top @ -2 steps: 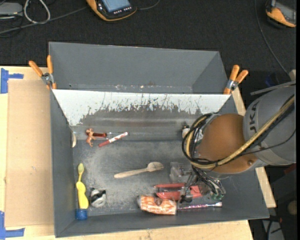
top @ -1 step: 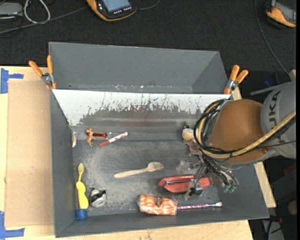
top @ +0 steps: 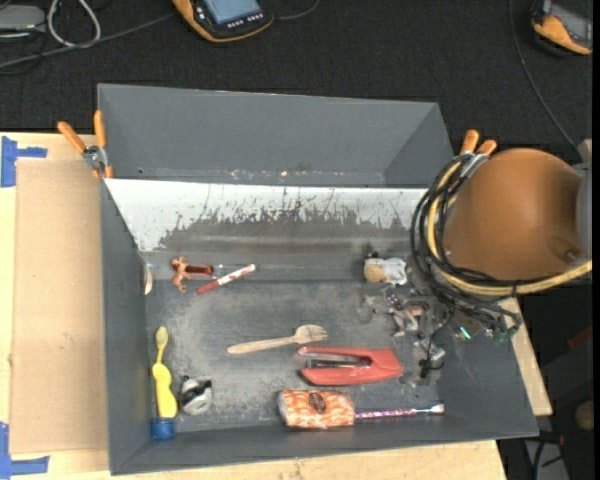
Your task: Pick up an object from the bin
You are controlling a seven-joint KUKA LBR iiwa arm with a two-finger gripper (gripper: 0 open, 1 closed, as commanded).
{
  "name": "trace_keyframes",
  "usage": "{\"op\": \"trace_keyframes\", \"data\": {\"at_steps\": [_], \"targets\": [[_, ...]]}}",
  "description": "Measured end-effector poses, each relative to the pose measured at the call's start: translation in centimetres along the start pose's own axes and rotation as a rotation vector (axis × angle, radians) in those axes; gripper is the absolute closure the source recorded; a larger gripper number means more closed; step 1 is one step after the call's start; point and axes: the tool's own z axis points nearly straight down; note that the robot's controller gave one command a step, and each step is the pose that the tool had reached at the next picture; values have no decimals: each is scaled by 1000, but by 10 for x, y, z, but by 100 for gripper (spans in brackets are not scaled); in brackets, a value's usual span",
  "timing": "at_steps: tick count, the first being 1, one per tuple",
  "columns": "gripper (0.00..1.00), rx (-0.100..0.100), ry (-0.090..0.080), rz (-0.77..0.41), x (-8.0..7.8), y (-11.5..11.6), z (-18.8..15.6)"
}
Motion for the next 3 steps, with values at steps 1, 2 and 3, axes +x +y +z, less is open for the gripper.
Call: {"op": "trace_keyframes", "data": {"at_steps": [1,2,3], "targets": [[0,5,-8,-155,-7,0,-47],[0,-1,1,46,1,23,-11],[0,1,-4,-93,-23,32,-5]]}}
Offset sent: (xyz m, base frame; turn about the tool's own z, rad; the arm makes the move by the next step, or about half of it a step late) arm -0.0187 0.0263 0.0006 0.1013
